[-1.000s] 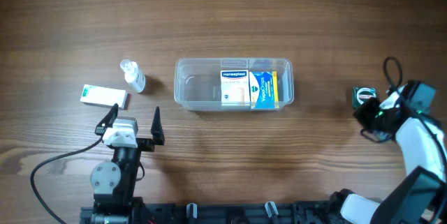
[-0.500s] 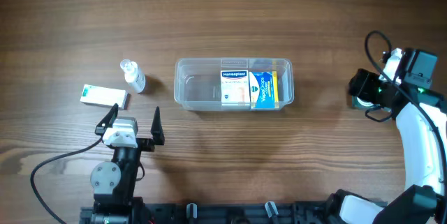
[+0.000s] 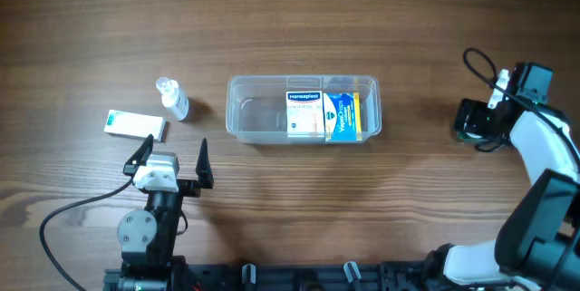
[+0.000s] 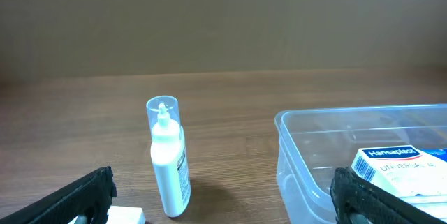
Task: Pack container
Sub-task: 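Lower the right gripper and grasp the green Zam-Buk tin, then carry the Zam-Buk tin left and lower it into the container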
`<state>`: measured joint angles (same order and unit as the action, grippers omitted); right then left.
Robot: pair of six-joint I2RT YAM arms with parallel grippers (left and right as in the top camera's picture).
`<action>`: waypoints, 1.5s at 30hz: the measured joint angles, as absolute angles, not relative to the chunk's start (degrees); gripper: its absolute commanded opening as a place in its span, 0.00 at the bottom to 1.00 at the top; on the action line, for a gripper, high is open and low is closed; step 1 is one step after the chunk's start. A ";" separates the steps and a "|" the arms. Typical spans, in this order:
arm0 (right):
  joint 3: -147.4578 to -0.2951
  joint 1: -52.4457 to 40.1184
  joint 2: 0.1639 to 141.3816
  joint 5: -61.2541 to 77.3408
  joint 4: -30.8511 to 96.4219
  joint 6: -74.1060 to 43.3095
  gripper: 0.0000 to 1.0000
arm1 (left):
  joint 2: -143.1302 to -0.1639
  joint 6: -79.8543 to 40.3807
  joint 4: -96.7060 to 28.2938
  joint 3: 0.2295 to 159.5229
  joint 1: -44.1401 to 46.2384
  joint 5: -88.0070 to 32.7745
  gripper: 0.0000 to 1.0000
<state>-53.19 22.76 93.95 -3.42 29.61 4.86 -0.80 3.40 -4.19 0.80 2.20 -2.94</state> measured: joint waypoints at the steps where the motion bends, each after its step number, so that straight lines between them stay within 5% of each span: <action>1: -53.19 23.09 94.50 -3.18 29.08 4.89 1.00 | -0.80 3.40 -4.19 0.80 2.20 -2.94 1.00; 11: -53.19 24.08 99.92 1.96 25.85 5.50 0.98 | -0.80 3.40 -4.19 0.80 2.20 -2.94 1.00; 16: -53.21 24.08 100.51 3.01 25.61 5.78 0.78 | -0.80 3.40 -4.19 0.80 2.20 -2.94 1.00; 25: -53.21 24.08 100.51 3.44 24.69 3.42 0.56 | -0.80 3.40 -4.19 0.80 2.20 -2.94 1.00; 36: -58.67 23.70 96.51 3.62 33.08 -2.83 0.48 | -0.80 3.40 -4.19 0.80 2.20 -2.94 1.00; 45: -62.65 9.32 83.96 3.86 40.62 -4.89 0.40 | -0.80 3.40 -4.19 0.80 2.20 -2.94 1.00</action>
